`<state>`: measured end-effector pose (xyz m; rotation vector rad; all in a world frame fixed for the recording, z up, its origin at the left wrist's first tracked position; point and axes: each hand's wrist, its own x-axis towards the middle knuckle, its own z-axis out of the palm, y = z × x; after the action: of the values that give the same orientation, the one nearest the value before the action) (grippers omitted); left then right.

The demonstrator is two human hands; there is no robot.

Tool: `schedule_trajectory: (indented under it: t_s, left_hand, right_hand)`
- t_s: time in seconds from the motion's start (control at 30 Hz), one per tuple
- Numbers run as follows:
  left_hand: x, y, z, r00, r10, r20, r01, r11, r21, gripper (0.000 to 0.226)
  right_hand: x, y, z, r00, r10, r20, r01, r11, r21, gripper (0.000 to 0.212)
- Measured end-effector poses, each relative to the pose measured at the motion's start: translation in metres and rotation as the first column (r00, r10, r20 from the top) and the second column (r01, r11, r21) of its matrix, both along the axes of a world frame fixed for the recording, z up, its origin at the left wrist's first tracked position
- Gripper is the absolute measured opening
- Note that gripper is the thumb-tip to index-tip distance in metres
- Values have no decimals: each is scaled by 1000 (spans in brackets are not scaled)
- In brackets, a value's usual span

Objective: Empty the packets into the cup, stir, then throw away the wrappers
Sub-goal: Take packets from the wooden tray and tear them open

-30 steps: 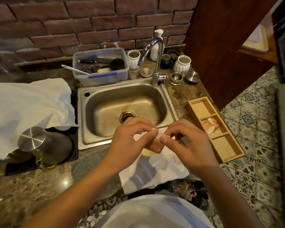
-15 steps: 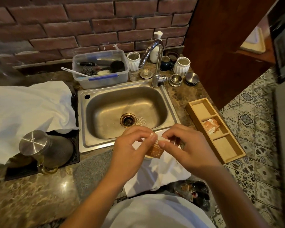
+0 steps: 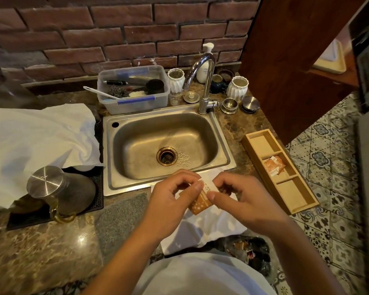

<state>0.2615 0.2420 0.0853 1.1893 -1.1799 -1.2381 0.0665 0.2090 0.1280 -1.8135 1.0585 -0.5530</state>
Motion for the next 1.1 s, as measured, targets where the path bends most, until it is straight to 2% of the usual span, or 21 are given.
schedule_trajectory:
  t_s: [0.23,0.33,0.43,0.67,0.8,0.93,1.1]
  left_hand:
    - [-1,3,3,1000,-25,17,25,1000,9,13]
    - [2,2,3,997,-67,34,66,997,37,12]
    - [4,1,4,990,-114,82,110,993,48,8]
    - [4,0,6,984,-145,100,141,989,49,17]
    - [3,1,3,985,-137,106,129,989,76,19]
    - [2,2,4,987,-154,41,149,983,106,19]
    - [-2,2,2,987,-153,45,149,985,89,17]
  right_hand:
    - [-4,4,-3,997,-18,75,17,1000,12,9]
    - [-3,3,-2,990,-85,111,79,995,53,4]
    - [-4,-3,2,986,-125,111,120,991,50,10]
    - [-7,-8,5,998,-60,6,60,998,-26,9]
    - [-8,-9,4,999,-42,11,42,999,-16,8]
    - [-8,-10,4,999,-32,29,32,999,-5,8]
    - [-10,-8,6,999,-11,51,13,999,-37,7]
